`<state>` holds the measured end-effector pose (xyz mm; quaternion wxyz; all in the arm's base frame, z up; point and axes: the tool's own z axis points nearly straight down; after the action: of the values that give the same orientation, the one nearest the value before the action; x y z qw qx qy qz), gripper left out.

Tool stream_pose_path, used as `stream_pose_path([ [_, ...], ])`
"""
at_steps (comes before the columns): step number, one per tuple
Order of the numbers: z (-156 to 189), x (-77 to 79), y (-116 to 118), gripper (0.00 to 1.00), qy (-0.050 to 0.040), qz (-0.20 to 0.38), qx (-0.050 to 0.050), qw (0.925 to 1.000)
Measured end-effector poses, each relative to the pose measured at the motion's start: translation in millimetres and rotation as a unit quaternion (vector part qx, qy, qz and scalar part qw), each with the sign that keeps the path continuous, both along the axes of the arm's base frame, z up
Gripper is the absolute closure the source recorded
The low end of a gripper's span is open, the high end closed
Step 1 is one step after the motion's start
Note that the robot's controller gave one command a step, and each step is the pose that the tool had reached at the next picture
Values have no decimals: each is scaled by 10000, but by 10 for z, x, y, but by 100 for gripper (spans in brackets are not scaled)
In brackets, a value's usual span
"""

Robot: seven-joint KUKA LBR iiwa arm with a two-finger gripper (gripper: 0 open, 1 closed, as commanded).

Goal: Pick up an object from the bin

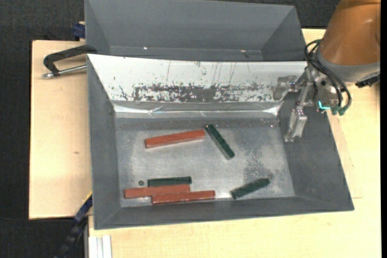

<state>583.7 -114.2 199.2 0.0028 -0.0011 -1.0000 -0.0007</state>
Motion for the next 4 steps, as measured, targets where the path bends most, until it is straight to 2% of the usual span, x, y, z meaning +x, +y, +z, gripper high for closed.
stream_pose_path([
  [1,50,17,5,0,-44,10,-6,10000],
  [2,-674,75,482,0,-61,215,-6,9998],
  [3,-505,40,887,0,-42,501,-3,9987],
  [4,-624,89,1167,0,-57,-253,0,9997],
])
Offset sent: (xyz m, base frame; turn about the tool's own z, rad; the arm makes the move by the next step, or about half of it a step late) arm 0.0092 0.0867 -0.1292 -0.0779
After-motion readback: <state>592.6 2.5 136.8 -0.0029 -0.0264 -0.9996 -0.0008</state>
